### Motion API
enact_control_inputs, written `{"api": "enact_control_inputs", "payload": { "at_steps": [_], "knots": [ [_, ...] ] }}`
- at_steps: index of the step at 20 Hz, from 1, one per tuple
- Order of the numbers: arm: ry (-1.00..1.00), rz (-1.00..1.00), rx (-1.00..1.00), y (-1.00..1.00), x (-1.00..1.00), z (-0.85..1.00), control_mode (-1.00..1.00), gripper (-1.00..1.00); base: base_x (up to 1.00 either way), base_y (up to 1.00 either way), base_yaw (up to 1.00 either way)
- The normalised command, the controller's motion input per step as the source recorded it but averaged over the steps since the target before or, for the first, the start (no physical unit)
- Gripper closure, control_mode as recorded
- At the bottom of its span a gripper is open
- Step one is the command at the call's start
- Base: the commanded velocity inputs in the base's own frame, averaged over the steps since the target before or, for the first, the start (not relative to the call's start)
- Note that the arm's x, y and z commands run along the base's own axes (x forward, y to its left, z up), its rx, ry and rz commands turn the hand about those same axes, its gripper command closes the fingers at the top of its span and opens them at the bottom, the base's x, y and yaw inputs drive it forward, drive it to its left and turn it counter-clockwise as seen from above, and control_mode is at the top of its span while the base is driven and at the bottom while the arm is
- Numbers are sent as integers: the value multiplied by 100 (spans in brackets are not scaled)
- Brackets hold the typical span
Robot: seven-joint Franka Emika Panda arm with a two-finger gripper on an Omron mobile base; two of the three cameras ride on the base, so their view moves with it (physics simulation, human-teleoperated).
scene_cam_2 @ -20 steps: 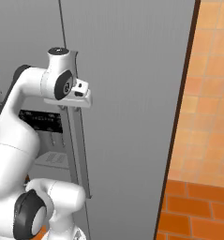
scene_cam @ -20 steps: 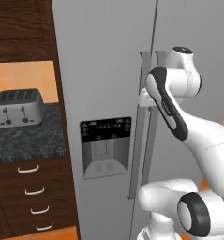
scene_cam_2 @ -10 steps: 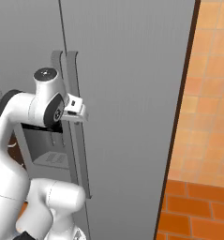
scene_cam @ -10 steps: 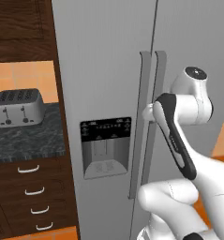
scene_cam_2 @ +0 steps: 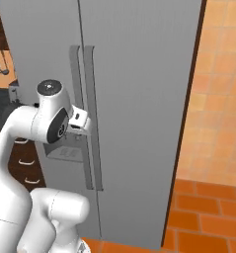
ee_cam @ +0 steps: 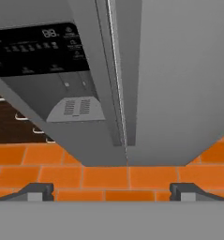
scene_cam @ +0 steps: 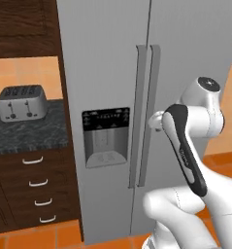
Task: Take the strawberry from the fridge and place it on top of the pancake, located on the dining counter.
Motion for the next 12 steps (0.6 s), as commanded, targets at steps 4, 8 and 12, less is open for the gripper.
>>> {"api": "enact_control_inputs", "payload": {
  "at_steps": [4,8,12],
  "knots": [
    [0,0,0,0,0,0,100,-100,19,50,-1],
    [0,0,0,0,0,0,100,-100,15,21,-1],
    [0,0,0,0,0,0,100,-100,31,43,0]
  ]
}}
